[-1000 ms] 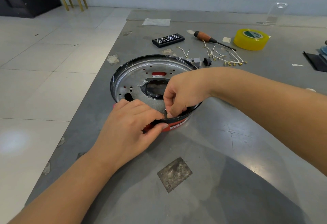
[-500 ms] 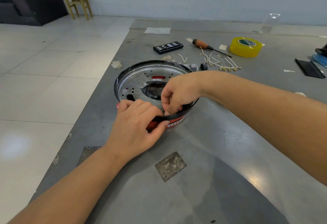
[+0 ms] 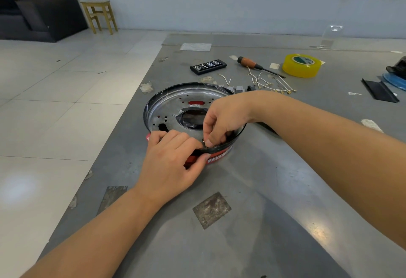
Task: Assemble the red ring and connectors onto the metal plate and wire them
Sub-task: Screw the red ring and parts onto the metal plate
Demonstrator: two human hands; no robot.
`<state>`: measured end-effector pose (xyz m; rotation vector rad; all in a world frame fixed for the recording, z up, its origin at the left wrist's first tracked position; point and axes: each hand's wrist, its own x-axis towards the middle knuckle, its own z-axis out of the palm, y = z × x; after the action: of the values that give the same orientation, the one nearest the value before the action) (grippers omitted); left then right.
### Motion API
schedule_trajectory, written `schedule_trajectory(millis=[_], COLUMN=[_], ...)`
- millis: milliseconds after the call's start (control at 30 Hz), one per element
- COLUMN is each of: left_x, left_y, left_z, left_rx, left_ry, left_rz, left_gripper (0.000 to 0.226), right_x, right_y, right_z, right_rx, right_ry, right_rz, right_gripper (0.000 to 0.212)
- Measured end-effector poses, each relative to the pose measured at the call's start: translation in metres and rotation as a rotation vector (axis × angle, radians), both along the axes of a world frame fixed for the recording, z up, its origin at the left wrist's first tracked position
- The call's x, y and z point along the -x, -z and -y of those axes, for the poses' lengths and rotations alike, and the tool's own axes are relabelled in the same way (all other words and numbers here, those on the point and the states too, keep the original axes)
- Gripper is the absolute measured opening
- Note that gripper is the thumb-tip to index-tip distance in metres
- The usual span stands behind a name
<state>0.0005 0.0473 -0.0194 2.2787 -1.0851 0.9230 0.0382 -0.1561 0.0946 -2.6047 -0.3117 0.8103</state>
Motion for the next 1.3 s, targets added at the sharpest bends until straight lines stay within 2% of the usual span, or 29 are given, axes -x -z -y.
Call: schedule_trajectory(millis=[67,100,200,267,333,433,567,633,767,900,1033,1200,1300], left_x=[0.000,0.000,0.001,0.002,0.003,0.006,0.009,0.010,0.011,0.014,0.017,0.017,0.015], left_y=[0.000,0.000,0.000,-0.001,-0.001,-0.003,-0.004,-0.005,-0.007,-0.009,-0.012,-0.018,-0.024], left_z=[0.000,0.000,0.000,0.001,0.002,0.005,0.006,0.007,0.009,0.011,0.015,0.014,0.009], left_rx=[0.004,0.009,0.017,0.006,0.002,-0.002,-0.016,-0.009,0.008,0.051,0.103,0.115,0.240], left_ry=[0.006,0.010,0.011,0.005,-0.008,-0.031,-0.046,-0.052,-0.058,-0.084,-0.130,-0.135,-0.043], left_rz=[-0.009,-0.016,-0.035,-0.029,-0.022,-0.012,-0.021,-0.032,-0.055,-0.141,-0.289,-0.349,-0.376], left_gripper=[0.022,0.021,0.021,0.022,0.022,0.024,0.026,0.028,0.030,0.032,0.036,0.050,0.047], right_x=[0.004,0.006,0.019,0.031,0.042,0.055,0.069,0.069,0.062,0.057,0.064,0.073,0.078], right_y=[-0.004,-0.006,-0.003,0.006,0.020,0.046,0.080,0.093,0.104,0.110,0.107,0.097,0.084], right_z=[0.005,0.009,0.030,0.048,0.068,0.092,0.095,0.093,0.094,0.098,0.099,0.091,0.089], right_rx=[-0.083,-0.141,-0.309,-0.274,-0.116,0.213,0.407,0.476,0.531,0.377,-0.042,-0.332,-0.405], right_ry=[0.027,0.062,0.291,0.445,0.567,0.674,0.688,0.686,0.701,0.742,0.849,0.699,0.573], right_rz=[0.021,0.091,0.496,0.778,0.919,0.865,0.757,0.784,0.771,0.784,0.914,1.009,0.984], right_gripper=[0.005,0.005,0.005,0.006,0.009,0.023,0.046,0.048,0.038,0.034,0.031,0.026,0.028])
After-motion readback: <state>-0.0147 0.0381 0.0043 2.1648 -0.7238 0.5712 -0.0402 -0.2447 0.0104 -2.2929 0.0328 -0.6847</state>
